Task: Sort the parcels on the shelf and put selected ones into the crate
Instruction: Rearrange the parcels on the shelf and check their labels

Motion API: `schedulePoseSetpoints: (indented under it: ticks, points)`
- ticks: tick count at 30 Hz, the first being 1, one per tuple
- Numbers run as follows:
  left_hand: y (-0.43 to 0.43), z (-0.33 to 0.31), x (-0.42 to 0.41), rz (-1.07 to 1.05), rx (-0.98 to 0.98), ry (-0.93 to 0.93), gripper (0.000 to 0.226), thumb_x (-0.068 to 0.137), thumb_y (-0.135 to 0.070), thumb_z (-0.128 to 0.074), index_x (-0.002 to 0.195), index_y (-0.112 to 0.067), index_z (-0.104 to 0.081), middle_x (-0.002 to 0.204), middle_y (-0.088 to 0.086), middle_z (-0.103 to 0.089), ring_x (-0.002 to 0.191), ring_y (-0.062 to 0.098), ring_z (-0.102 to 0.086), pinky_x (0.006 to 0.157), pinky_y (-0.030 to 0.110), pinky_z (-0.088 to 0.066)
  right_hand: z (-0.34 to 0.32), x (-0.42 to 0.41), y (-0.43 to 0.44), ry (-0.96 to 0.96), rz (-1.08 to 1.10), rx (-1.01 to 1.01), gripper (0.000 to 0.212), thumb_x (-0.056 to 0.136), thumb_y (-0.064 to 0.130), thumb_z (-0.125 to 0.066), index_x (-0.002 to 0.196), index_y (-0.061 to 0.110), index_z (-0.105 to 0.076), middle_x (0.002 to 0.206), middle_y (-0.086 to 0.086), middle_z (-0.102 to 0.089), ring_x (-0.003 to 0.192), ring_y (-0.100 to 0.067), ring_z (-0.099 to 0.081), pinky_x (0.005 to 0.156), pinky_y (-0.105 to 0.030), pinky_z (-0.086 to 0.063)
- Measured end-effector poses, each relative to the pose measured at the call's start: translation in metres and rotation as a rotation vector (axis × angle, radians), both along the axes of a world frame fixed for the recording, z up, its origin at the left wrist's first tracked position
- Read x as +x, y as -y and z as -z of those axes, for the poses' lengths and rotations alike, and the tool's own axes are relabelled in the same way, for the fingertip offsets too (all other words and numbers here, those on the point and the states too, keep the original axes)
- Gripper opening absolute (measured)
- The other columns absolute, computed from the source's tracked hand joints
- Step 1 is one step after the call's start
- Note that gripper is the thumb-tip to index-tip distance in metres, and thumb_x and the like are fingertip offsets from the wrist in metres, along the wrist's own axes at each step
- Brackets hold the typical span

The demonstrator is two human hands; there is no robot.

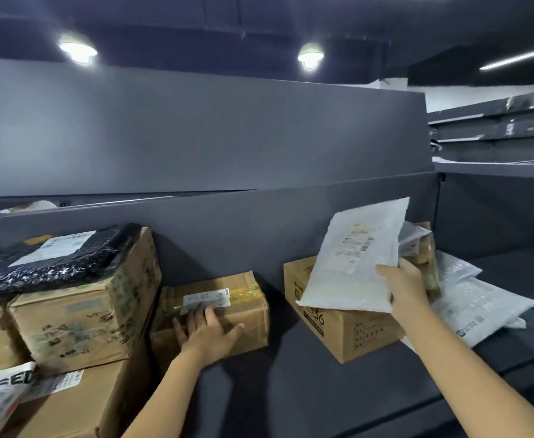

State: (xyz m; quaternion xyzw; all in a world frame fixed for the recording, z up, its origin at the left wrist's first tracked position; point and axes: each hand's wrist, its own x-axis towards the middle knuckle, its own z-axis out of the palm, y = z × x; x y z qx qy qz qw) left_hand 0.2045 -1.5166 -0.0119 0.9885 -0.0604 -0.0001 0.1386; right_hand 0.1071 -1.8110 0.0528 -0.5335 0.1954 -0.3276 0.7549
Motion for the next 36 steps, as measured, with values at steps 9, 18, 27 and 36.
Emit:
schedulePoseSetpoints:
  ticks: [9, 18, 27, 36]
  points:
    - [0.017, -0.079, -0.056, 0.363, -1.175, -0.103, 0.048, 0.091, -0.038, -0.057, 0.134, -0.020, -0.047, 0.134, -0.005, -0.057, 0.112, 0.013, -0.060, 0.091, 0.030, -0.051, -0.012, -0.017, -0.049, 0.234, -0.524, -0.102, 0.034, 0.087, 0.001, -0.054, 0.115, 0.019, -0.061, 0.113, -0.007, -0.070, 0.101, -0.026, -0.068, 0.083, -0.043, -0.054]
    - [-0.021, -0.072, -0.069, 0.283, -1.395, 0.033, 0.028, 0.085, -0.004, -0.066, 0.112, -0.003, -0.061, 0.105, 0.016, -0.072, 0.094, 0.035, -0.069, 0.076, 0.043, -0.058, -0.001, -0.012, -0.089, 0.105, -0.900, -0.224, 0.074, 0.056, 0.026, -0.091, 0.121, 0.013, -0.058, 0.118, -0.010, -0.068, 0.107, -0.025, -0.066, 0.082, -0.035, -0.057]
    - [-0.062, -0.078, -0.079, 0.266, -1.448, 0.012, 0.042, 0.078, -0.025, -0.072, 0.115, -0.008, -0.063, 0.110, 0.010, -0.072, 0.099, 0.029, -0.069, 0.086, 0.043, -0.055, -0.010, -0.013, -0.113, 0.033, -0.923, -0.429, 0.050, 0.070, 0.018, -0.081, 0.115, 0.018, -0.062, 0.108, -0.003, -0.073, 0.100, -0.019, -0.070, 0.079, -0.031, -0.058]
    - [-0.074, -0.090, -0.076, 0.271, -1.570, 0.121, 0.020, 0.085, -0.008, -0.063, 0.105, -0.010, -0.064, 0.101, 0.007, -0.074, 0.091, 0.023, -0.072, 0.081, 0.035, -0.059, -0.016, -0.019, -0.116, -0.056, -0.992, -0.541, 0.085, 0.045, 0.042, -0.091, 0.120, 0.016, -0.061, 0.112, -0.003, -0.072, 0.103, -0.019, -0.068, 0.081, -0.030, -0.057]
